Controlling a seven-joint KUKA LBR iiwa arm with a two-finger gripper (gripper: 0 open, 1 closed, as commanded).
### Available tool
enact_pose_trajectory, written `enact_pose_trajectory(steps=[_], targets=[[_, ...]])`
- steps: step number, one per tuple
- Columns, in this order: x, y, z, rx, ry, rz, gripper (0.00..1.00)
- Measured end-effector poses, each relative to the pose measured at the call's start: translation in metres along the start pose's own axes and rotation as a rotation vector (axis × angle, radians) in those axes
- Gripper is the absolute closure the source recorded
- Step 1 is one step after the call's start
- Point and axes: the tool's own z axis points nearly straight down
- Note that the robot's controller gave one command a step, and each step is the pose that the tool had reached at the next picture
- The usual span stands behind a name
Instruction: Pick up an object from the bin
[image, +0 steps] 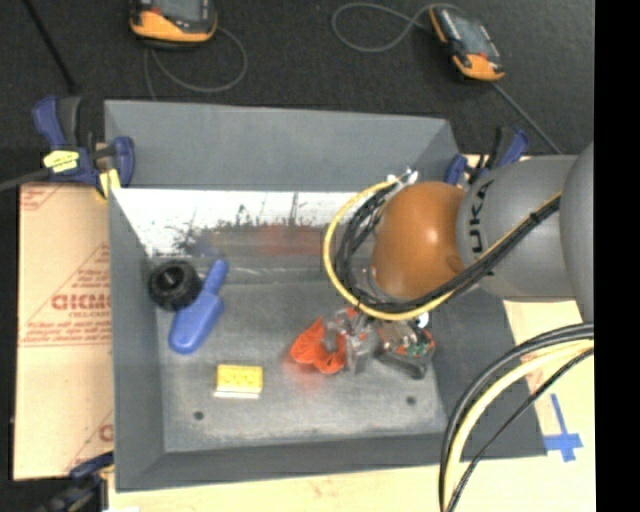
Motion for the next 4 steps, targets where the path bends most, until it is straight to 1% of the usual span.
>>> enact_pose_trajectory(steps=[1,2,4], targets=[[0.002,0.0,-0.02,-0.001,0.007,0.0,1.0],[0.0,-0.001,-0.039,0.002,0.001,0.001,1.0],[0.0,-0.001,-0.07,0.001,0.005,0.003,1.0]])
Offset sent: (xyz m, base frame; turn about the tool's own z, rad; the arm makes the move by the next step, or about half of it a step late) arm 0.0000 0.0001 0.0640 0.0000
